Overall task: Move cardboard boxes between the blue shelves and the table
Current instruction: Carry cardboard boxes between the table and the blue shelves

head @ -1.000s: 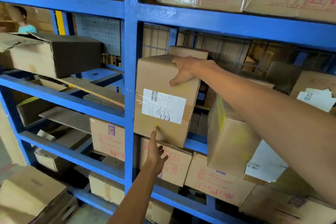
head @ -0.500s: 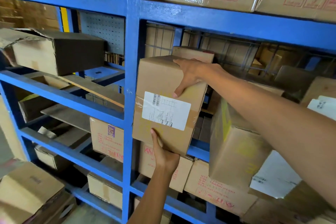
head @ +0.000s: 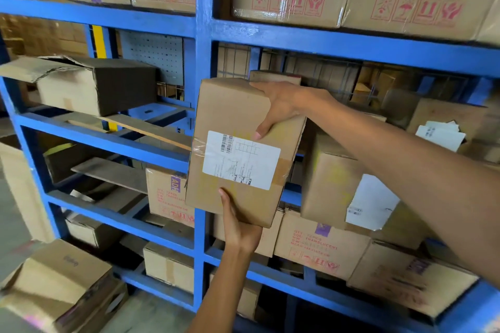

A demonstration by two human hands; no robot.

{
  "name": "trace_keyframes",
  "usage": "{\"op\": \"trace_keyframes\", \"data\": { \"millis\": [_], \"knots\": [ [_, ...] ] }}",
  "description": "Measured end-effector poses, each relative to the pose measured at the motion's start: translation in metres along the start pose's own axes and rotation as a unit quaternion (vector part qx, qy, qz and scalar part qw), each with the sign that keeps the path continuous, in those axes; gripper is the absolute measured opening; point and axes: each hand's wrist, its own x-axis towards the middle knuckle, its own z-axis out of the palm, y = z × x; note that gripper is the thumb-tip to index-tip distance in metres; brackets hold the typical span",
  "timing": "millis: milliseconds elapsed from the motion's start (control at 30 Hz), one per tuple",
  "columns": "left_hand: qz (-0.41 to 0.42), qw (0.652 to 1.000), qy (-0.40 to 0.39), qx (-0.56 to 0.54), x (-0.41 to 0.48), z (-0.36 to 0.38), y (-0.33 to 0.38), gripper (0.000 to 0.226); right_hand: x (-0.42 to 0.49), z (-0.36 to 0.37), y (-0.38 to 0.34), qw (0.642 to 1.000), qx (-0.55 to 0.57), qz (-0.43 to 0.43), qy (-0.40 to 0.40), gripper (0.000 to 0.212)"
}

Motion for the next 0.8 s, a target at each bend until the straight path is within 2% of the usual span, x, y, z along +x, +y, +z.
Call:
{"op": "trace_keyframes", "data": {
  "millis": [133,300,367,533,667,800],
  "knots": [
    [0.004,0.999,-0.016,0.037,-0.061,0.006,0.023,0.070,-0.054,-0.011,-0.019,0.998,0.066,-0.009,0.011,0.131],
    [0.027,0.988,-0.024,0.150,-0.141,0.006,0.064,0.058,-0.131,-0.006,-0.020,0.979,0.190,-0.031,0.064,0.109],
    [0.049,0.978,-0.026,0.203,-0.166,0.005,0.083,0.059,-0.164,0.008,-0.011,0.960,0.261,-0.032,0.099,0.103],
    [0.144,0.929,-0.049,0.336,-0.199,0.027,0.111,0.061,-0.235,0.051,0.008,0.885,0.418,-0.021,0.205,0.089],
    [0.183,0.888,-0.096,0.411,-0.208,0.059,0.111,0.075,-0.283,0.063,0.020,0.845,0.464,-0.010,0.265,0.102],
    [0.200,0.866,-0.141,0.436,-0.212,0.099,0.095,0.080,-0.333,0.067,0.037,0.811,0.480,0.015,0.335,0.096]
  ]
}}
